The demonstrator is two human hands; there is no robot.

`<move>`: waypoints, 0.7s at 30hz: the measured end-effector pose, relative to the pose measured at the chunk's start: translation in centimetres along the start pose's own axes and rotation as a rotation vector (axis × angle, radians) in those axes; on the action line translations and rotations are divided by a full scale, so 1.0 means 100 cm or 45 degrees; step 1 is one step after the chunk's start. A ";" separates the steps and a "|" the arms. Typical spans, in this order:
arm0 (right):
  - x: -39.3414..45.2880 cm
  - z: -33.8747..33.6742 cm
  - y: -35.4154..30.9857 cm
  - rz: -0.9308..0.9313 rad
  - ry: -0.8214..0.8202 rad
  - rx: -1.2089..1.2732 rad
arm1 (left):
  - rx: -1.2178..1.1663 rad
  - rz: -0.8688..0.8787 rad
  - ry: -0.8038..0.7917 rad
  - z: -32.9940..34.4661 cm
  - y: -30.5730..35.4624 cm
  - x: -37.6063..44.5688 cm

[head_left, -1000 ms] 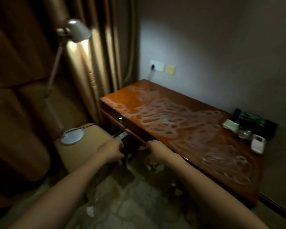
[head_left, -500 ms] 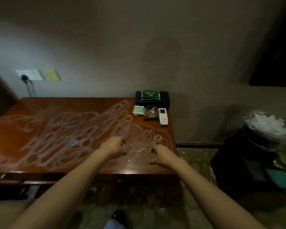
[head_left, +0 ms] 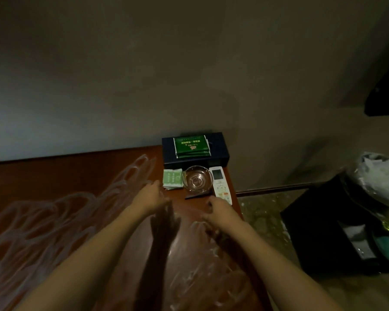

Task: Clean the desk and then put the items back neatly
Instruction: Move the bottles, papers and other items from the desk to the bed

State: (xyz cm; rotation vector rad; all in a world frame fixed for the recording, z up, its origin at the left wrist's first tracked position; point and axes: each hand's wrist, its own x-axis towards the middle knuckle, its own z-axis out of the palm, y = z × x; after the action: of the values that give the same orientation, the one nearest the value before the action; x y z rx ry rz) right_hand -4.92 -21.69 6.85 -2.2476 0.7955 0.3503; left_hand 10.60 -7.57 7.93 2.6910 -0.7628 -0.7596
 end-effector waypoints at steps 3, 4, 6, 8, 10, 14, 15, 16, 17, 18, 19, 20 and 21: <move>0.043 -0.015 -0.008 0.052 0.096 0.037 | -0.095 -0.054 -0.039 -0.003 -0.002 0.045; 0.056 -0.019 -0.009 0.067 0.118 0.051 | -0.124 -0.073 -0.054 -0.003 -0.002 0.056; 0.080 -0.024 -0.010 0.107 0.151 0.055 | -0.141 -0.108 -0.070 0.001 -0.001 0.077; 0.102 -0.025 -0.009 0.164 0.182 0.039 | -0.169 -0.156 -0.079 0.007 -0.002 0.097; 0.120 -0.023 -0.008 0.199 0.185 0.004 | -0.236 -0.246 -0.060 0.014 -0.003 0.116; 0.143 -0.015 -0.002 0.221 0.134 -0.109 | -0.405 -0.423 -0.011 0.028 0.002 0.141; 0.148 -0.013 0.000 0.234 0.128 -0.124 | -0.430 -0.461 -0.014 0.031 0.004 0.146; 0.151 -0.010 0.002 0.248 0.122 -0.125 | -0.448 -0.495 -0.027 0.035 0.005 0.148; 0.154 -0.007 0.004 0.265 0.120 -0.125 | -0.468 -0.525 -0.033 0.038 0.005 0.151; 0.156 -0.005 0.005 0.274 0.126 -0.123 | -0.500 -0.550 -0.036 0.040 0.006 0.152; 0.158 -0.003 0.006 0.281 0.130 -0.127 | -0.531 -0.571 -0.038 0.042 0.006 0.154; 0.160 -0.002 0.006 0.284 0.132 -0.128 | -0.560 -0.585 -0.055 0.043 0.006 0.156; 0.162 -0.001 0.006 0.289 0.133 -0.130 | -0.590 -0.594 -0.087 0.044 0.006 0.158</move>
State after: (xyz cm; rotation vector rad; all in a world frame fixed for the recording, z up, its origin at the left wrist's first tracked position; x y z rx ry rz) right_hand 7.20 -29.22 -0.81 -2.2895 1.1150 0.3902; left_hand 19.49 -17.05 -2.06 2.4297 0.0522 -0.9888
